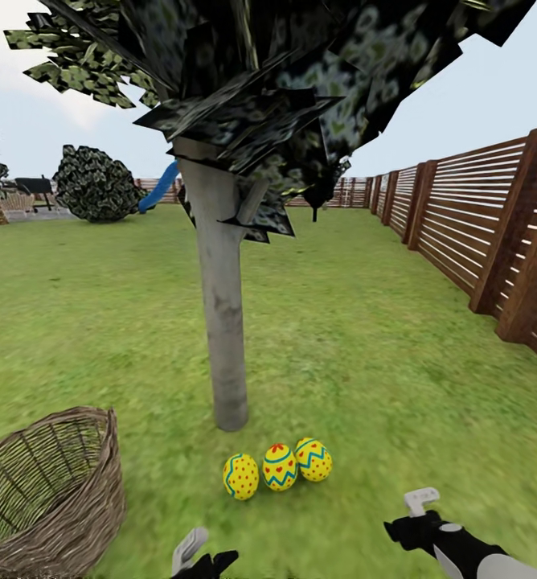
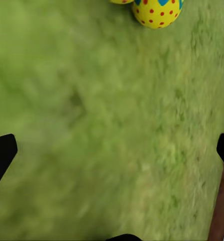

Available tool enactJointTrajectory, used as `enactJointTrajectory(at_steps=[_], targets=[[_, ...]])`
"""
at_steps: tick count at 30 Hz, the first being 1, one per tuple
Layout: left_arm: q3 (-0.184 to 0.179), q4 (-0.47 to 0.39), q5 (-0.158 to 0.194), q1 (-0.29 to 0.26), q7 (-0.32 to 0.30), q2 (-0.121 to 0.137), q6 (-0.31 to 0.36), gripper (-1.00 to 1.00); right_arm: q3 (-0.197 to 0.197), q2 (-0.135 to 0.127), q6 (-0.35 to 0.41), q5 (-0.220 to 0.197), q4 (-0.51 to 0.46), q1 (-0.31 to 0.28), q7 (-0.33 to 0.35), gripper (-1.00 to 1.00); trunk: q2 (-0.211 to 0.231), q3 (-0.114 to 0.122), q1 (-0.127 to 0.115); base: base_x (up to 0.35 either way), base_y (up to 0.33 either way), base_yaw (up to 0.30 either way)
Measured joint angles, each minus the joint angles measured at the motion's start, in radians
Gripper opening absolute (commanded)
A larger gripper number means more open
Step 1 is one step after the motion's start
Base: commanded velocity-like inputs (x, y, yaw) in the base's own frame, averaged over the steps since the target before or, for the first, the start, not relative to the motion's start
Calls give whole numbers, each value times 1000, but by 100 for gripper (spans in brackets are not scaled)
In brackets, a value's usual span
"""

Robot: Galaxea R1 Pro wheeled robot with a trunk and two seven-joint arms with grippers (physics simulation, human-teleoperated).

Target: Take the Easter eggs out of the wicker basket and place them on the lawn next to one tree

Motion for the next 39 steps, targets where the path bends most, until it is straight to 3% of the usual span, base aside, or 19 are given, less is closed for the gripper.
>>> enactJointTrajectory(at_steps=[5, 7, 12, 18, 24, 39], targets=[[-3, 4, -1, 0, 0, -1, -5, 100, 0, 8, 0, 0, 16, 0, -23, 100, 0, -8, 0, 0, 0, 72], [-3, 64, -2, 0, 1, -5, -16, 100, -1, 8, 0, 1, 24, 1, -26, 100, 0, -11, 0, 0, 0, 72], [-5, 134, -4, 0, 1, -7, -125, 100, -1, 7, -2, 1, 25, 30, -27, 100, 0, -19, 0, 0, 0, 72], [-5, 145, -4, 0, 0, -6, -134, 100, 0, 6, -3, 1, 25, 39, -28, 100, 0, -21, -1, 0, 0, 70], [-6, 158, -4, 0, 0, -3, -134, 100, 0, 10, -5, 1, 25, 70, -29, 100, 42, -11, -24, 0, 0, 46], [-6, 160, -4, 0, -2, -2, -134, 100, 1, 10, -26, 0, 25, 87, -29, 100, 56, -29, -32, 0, 0, 1]])
